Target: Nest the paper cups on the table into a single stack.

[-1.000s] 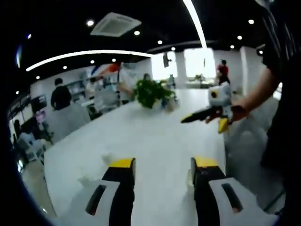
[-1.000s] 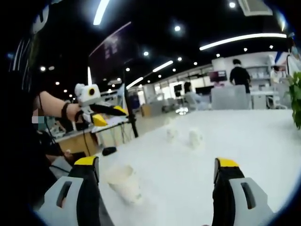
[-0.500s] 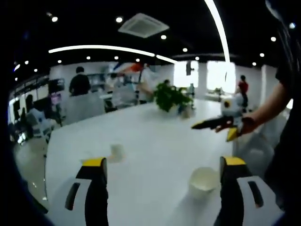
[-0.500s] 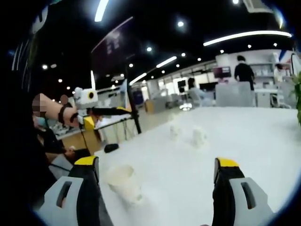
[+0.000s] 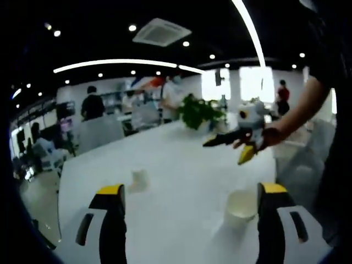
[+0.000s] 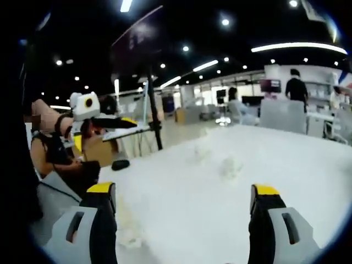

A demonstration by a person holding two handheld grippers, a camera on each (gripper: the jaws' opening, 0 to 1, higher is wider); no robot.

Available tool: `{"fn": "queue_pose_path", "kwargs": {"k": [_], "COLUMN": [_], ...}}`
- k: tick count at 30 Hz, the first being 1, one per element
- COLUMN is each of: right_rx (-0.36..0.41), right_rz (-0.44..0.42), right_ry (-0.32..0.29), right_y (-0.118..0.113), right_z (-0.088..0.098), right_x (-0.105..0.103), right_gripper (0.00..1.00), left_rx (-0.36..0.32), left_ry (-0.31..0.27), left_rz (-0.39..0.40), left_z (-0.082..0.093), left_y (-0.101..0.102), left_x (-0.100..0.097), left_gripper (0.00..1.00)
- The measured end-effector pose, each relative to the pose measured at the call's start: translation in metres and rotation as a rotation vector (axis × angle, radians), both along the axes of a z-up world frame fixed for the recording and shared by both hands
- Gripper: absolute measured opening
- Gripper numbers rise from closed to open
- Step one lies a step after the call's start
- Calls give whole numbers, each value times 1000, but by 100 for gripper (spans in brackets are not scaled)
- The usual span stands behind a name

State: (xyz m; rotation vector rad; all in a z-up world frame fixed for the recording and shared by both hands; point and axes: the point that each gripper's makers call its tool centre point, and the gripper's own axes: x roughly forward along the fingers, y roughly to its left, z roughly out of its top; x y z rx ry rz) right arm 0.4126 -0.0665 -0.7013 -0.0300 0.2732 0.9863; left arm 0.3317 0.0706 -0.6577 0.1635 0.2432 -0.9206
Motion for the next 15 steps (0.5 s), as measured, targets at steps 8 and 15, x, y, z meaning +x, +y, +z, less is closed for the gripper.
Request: {"fn": "queue_pose_path", "kwargs": {"k": [8, 15], "right_rx": [-81, -103], "right_rz": [-51, -82], "right_ry": [0, 5], "right_y": [12, 24], "right_z": [-21, -37], "right_x": [77, 127], "right_gripper": [98, 93], "left_rx": [-15, -6], "left_ry": [37, 31], "left_rz": [46, 81], "left_z": [-14, -19], "left_y": [4, 9], "left_x": [-2, -5], "left_gripper": [98, 98]}}
